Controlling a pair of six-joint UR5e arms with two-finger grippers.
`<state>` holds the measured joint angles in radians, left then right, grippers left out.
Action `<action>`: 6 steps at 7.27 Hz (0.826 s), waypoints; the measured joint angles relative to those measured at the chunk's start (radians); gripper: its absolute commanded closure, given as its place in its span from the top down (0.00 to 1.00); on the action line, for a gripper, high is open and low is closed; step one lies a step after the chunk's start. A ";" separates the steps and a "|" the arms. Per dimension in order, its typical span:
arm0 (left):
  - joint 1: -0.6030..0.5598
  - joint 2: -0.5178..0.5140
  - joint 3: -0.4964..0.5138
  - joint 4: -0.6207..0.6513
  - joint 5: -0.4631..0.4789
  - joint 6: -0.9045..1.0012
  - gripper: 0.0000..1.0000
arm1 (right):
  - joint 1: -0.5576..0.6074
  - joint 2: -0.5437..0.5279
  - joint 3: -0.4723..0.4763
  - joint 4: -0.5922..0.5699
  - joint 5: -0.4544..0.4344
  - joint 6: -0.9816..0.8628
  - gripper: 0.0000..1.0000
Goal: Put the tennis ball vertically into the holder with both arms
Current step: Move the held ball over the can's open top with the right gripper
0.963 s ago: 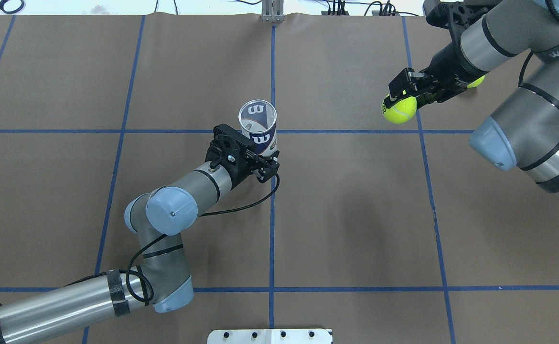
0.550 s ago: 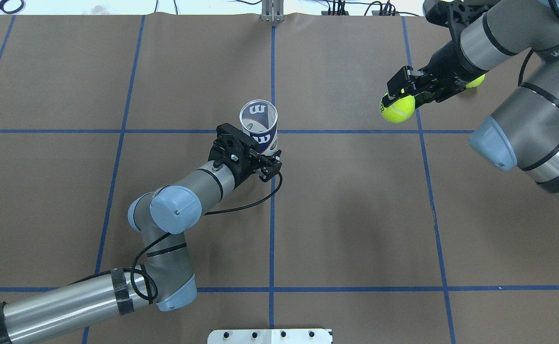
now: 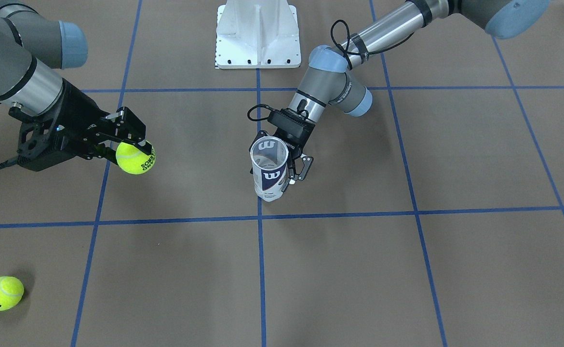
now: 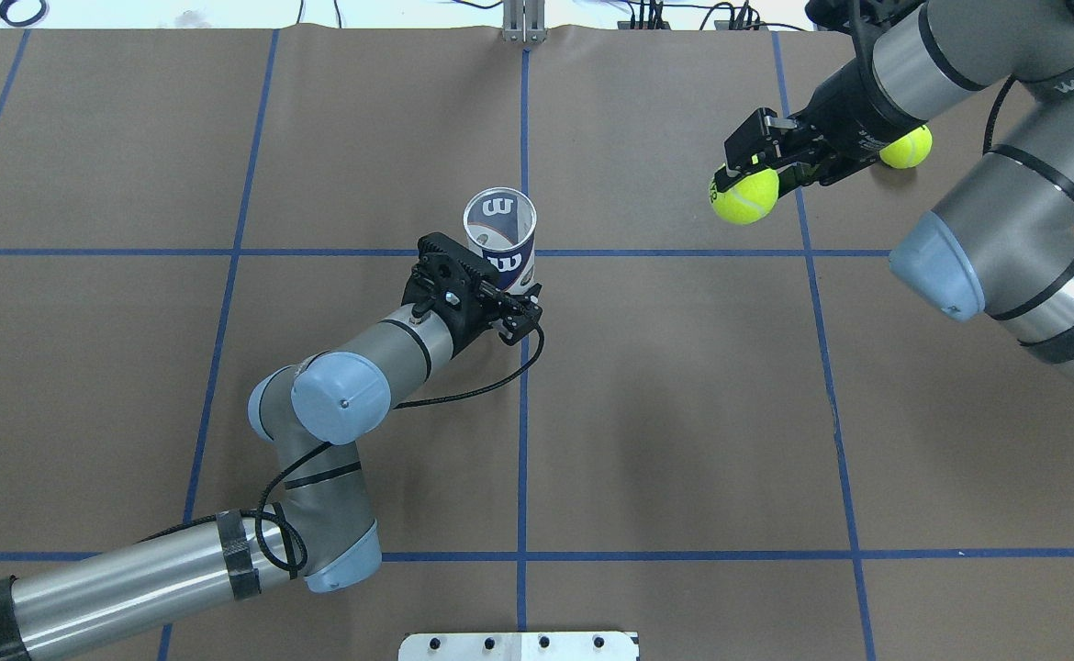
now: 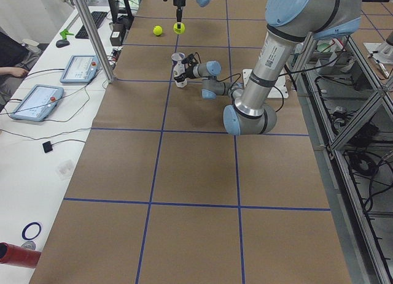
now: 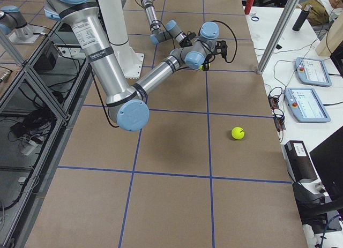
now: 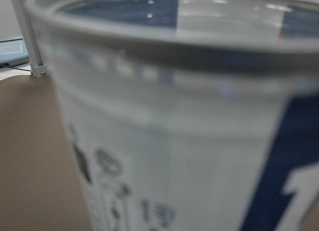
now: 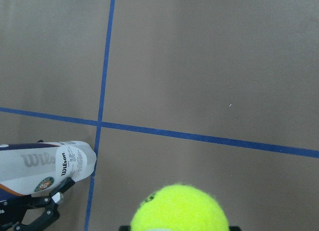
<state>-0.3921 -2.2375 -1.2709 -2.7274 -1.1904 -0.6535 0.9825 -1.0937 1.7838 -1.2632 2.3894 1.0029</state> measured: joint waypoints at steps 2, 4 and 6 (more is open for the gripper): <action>-0.001 -0.001 0.005 -0.001 0.000 -0.001 0.86 | -0.024 0.075 -0.010 -0.001 -0.004 0.071 0.00; -0.001 -0.005 0.007 0.000 -0.001 -0.003 0.82 | -0.047 0.164 -0.049 -0.002 -0.023 0.145 0.00; -0.001 -0.006 0.007 0.000 -0.001 -0.003 0.78 | -0.075 0.280 -0.127 -0.004 -0.059 0.222 0.00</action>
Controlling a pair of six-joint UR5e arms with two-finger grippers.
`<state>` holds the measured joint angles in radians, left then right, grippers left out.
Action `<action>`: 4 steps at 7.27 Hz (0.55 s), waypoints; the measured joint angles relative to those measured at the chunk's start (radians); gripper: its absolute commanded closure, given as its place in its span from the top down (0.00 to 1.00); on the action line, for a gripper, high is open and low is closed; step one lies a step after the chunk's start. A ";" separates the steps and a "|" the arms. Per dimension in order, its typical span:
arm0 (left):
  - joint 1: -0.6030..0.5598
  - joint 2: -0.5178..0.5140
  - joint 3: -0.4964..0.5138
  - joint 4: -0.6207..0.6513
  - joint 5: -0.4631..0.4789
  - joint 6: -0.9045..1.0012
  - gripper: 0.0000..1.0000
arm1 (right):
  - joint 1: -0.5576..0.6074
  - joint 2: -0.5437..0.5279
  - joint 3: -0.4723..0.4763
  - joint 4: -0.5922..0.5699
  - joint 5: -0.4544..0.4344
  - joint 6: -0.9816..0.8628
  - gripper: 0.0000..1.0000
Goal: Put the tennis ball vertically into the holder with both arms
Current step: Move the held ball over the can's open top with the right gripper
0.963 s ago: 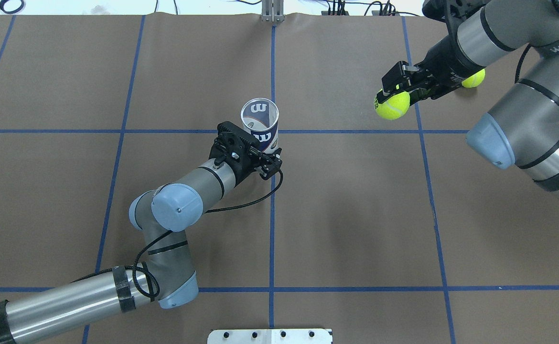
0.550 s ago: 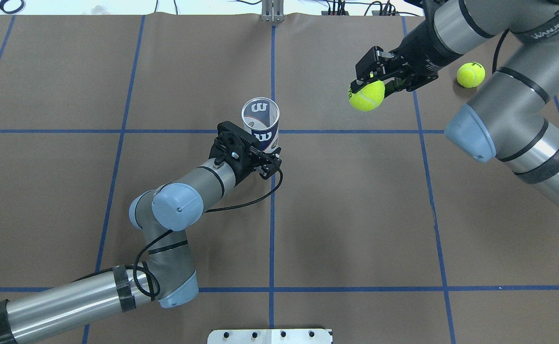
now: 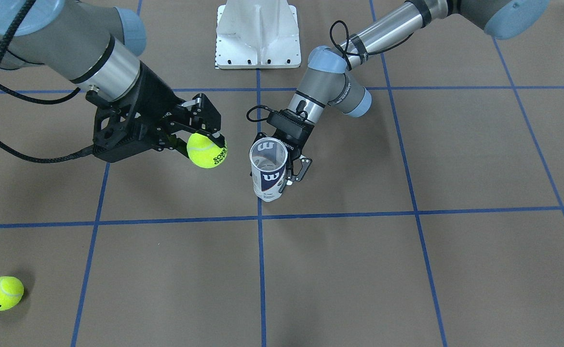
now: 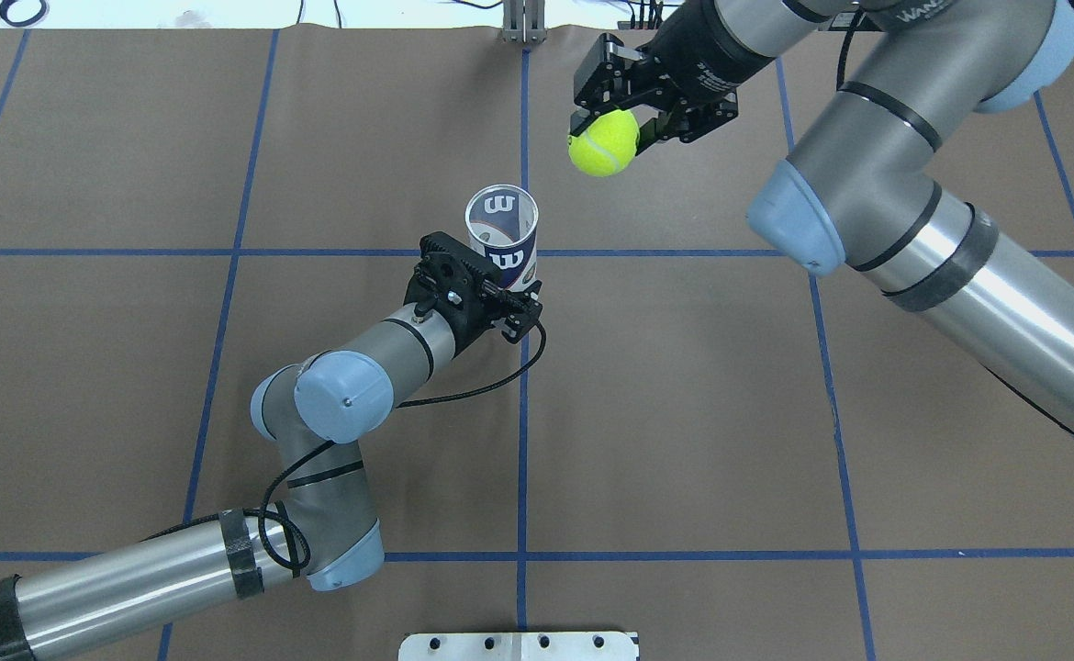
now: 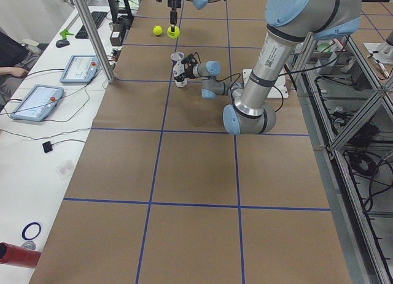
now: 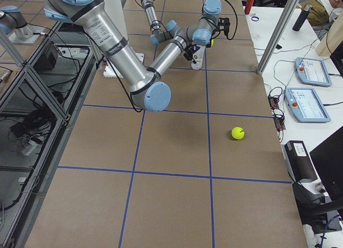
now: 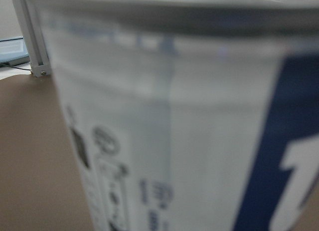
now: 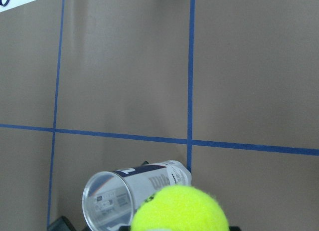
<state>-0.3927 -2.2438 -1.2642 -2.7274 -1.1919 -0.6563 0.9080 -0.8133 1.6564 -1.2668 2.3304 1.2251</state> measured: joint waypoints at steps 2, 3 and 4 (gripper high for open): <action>0.000 -0.001 0.000 0.001 0.000 0.001 0.77 | -0.061 0.071 -0.045 0.000 -0.082 0.044 0.00; 0.000 -0.003 0.000 0.002 0.000 0.002 0.77 | -0.097 0.095 -0.063 0.000 -0.131 0.051 0.00; 0.000 -0.004 0.000 0.002 0.000 0.003 0.77 | -0.125 0.112 -0.082 0.000 -0.165 0.053 0.00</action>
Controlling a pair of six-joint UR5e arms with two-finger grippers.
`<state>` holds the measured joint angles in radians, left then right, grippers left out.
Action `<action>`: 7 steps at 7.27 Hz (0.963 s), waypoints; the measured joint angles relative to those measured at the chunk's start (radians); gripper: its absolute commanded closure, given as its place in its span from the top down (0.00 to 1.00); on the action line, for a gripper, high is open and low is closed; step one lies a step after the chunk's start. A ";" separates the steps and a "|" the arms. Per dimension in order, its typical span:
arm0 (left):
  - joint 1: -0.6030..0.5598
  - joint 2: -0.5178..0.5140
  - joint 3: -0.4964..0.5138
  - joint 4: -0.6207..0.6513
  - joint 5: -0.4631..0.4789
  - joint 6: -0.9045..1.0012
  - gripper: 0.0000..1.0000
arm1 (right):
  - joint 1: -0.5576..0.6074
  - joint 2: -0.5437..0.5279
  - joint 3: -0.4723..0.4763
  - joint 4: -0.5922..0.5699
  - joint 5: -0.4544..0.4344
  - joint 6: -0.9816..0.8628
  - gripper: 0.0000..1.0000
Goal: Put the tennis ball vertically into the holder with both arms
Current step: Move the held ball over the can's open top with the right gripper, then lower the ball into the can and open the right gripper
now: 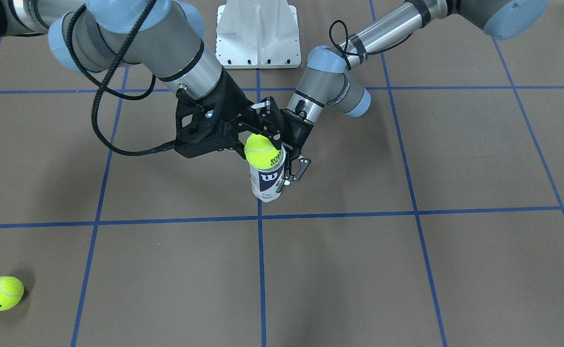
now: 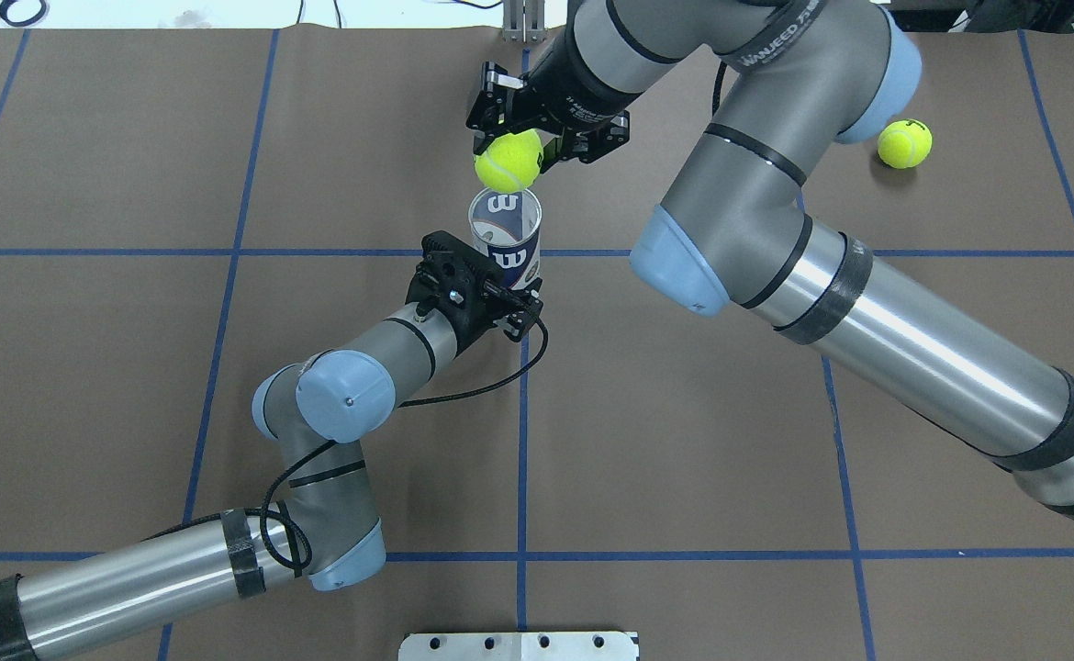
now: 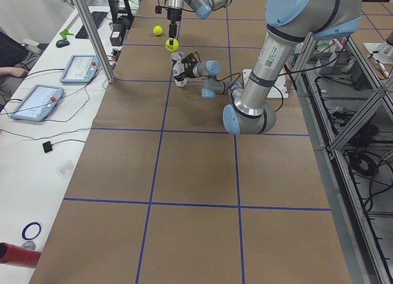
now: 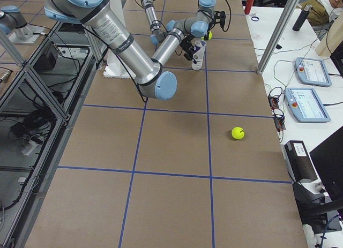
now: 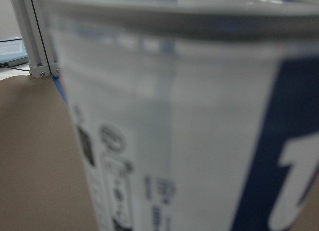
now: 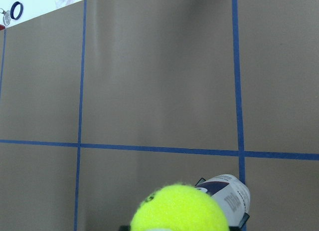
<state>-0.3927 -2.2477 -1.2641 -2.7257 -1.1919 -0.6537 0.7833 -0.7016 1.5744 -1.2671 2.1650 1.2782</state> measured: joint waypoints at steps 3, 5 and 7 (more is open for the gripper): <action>-0.004 -0.001 0.000 0.000 0.000 0.002 0.77 | -0.028 0.011 -0.008 -0.024 -0.024 0.001 0.01; -0.006 -0.001 0.000 0.000 0.000 0.002 0.77 | -0.029 0.008 -0.005 -0.030 -0.024 0.001 0.97; -0.010 -0.001 0.000 0.001 0.000 0.002 0.77 | -0.029 0.005 -0.001 -0.036 -0.029 0.001 0.98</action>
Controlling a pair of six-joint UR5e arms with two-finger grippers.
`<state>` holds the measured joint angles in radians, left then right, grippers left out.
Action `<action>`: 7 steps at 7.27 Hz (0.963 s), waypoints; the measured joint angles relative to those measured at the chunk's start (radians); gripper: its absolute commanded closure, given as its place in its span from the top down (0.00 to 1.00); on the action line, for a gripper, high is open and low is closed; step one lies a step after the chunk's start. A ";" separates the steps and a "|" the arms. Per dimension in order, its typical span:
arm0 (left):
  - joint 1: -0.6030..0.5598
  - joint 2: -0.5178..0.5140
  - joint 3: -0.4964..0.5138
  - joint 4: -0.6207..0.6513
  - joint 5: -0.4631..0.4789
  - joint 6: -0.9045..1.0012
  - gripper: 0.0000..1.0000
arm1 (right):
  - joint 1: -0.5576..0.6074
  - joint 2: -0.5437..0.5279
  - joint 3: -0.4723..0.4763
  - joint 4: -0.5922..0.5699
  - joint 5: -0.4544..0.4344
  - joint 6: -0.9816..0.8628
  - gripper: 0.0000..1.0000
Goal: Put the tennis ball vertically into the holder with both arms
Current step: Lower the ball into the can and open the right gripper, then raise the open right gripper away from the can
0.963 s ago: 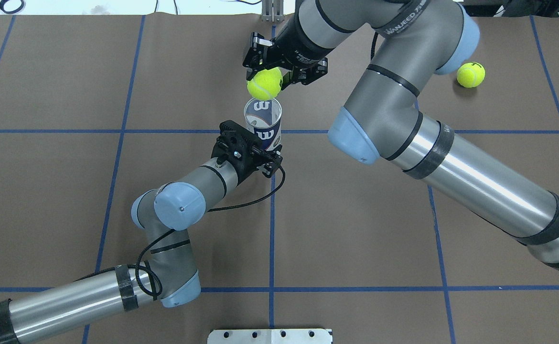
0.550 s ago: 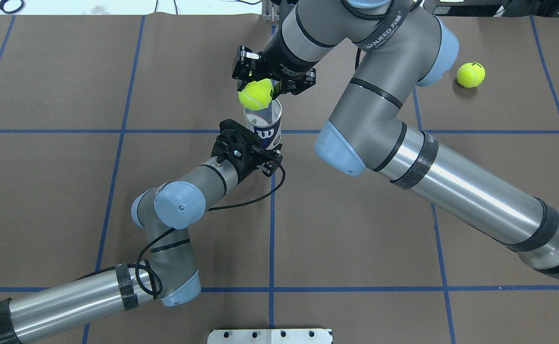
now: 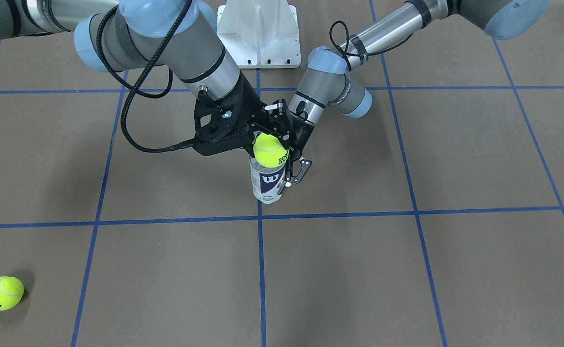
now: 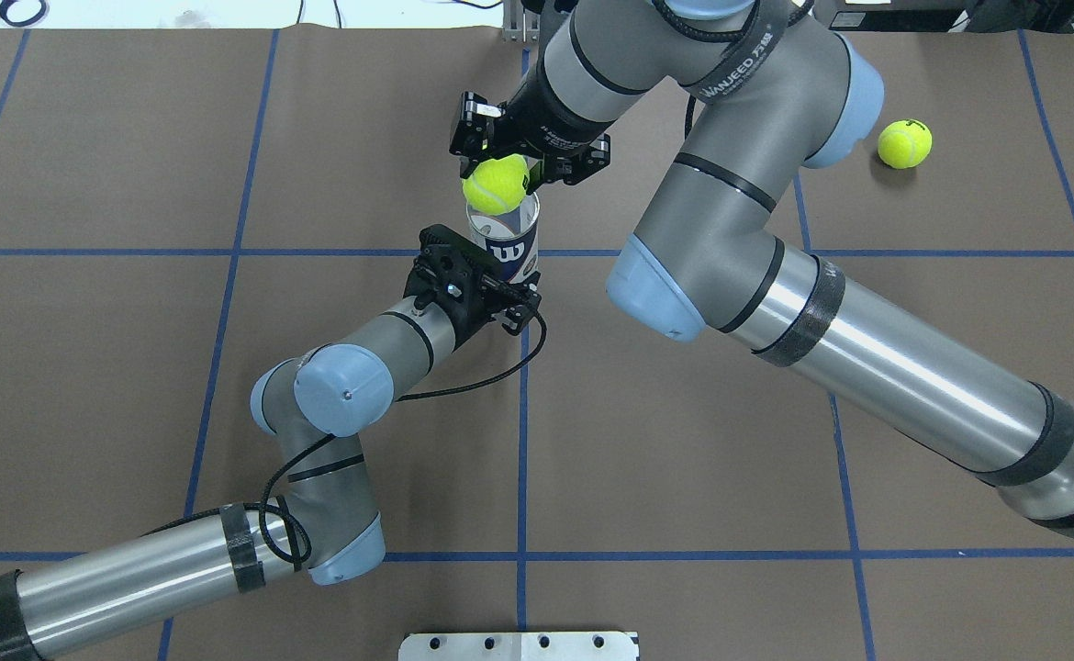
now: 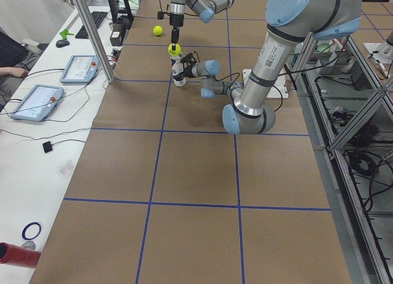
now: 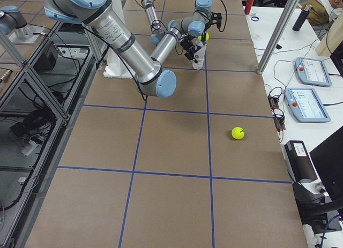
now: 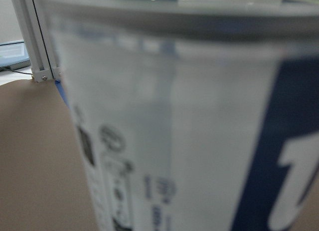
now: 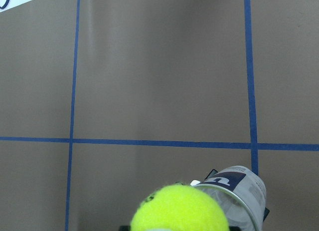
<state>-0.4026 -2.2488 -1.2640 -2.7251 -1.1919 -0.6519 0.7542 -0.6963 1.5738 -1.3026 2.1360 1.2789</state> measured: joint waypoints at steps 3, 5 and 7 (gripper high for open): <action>-0.006 0.000 0.000 0.000 0.000 0.000 0.77 | 0.000 -0.001 0.013 -0.020 -0.002 0.000 0.98; -0.009 0.000 0.000 0.001 -0.001 0.000 0.77 | 0.001 -0.002 0.013 -0.021 -0.002 0.000 0.99; -0.010 0.000 -0.001 0.000 -0.001 0.000 0.77 | 0.030 -0.035 0.010 -0.021 -0.041 -0.032 0.99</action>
<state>-0.4125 -2.2488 -1.2653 -2.7253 -1.1934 -0.6519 0.7839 -0.7312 1.5842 -1.3235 2.0951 1.2470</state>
